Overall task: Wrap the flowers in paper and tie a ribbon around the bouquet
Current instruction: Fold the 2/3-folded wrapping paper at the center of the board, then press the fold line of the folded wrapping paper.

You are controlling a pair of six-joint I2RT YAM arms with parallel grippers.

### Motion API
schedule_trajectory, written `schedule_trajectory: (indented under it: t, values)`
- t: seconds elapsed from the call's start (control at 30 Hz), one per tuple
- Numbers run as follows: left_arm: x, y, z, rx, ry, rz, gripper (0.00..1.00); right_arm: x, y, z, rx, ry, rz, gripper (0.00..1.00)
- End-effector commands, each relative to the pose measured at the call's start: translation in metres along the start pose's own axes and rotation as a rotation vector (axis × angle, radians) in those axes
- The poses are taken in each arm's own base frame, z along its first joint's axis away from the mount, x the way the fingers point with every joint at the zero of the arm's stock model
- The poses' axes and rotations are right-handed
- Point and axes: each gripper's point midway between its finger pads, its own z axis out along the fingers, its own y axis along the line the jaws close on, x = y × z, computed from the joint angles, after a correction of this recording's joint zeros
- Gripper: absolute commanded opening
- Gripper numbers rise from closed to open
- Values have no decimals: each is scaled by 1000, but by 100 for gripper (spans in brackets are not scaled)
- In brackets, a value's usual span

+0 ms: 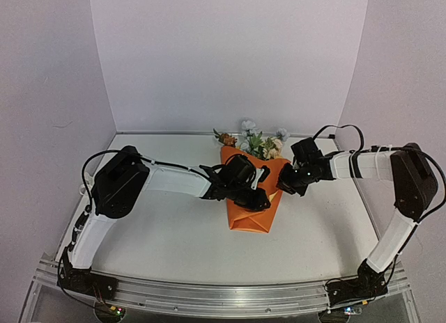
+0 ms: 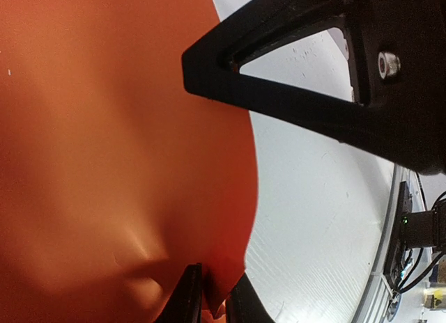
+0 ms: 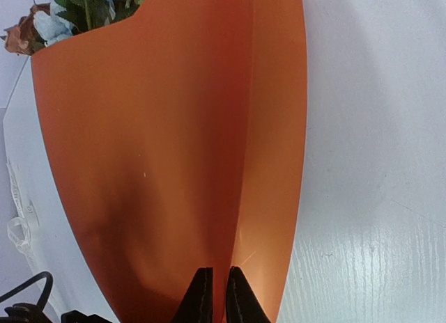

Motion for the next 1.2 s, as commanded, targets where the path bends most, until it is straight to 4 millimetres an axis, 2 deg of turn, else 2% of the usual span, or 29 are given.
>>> schedule_trajectory:
  t: [0.0, 0.1, 0.23, 0.37, 0.43, 0.53, 0.7, 1.03, 1.17]
  values:
    - [-17, -14, -9, 33, -34, 33, 23, -9, 1, 2, -3, -3, -7, 0]
    - [-19, -18, -18, 41, -48, 33, 38, -12, -1, 3, 1, -6, -11, 0]
    - [-25, -30, -42, 76, -80, 11, 51, -14, -7, 4, 16, -13, -21, 0]
    - [-28, -26, -72, 117, -124, -65, 52, -14, -12, 4, 30, -19, -33, 0]
    - [-28, -19, -85, 125, -142, -106, 50, -12, -14, 4, 33, -20, -38, 0]
    - [-20, -4, -91, 123, -130, -166, 43, -10, -16, 5, 21, -23, -42, 0]
    - [2, 16, -82, 104, -60, -239, 27, -8, -22, 7, 32, -27, -50, 0]
    - [37, 38, -63, 64, 46, -327, 17, -8, -22, 1, 27, -39, -58, 0]
    - [45, 46, -59, 46, 68, -346, 17, -5, -22, -2, 21, -36, -60, 6]
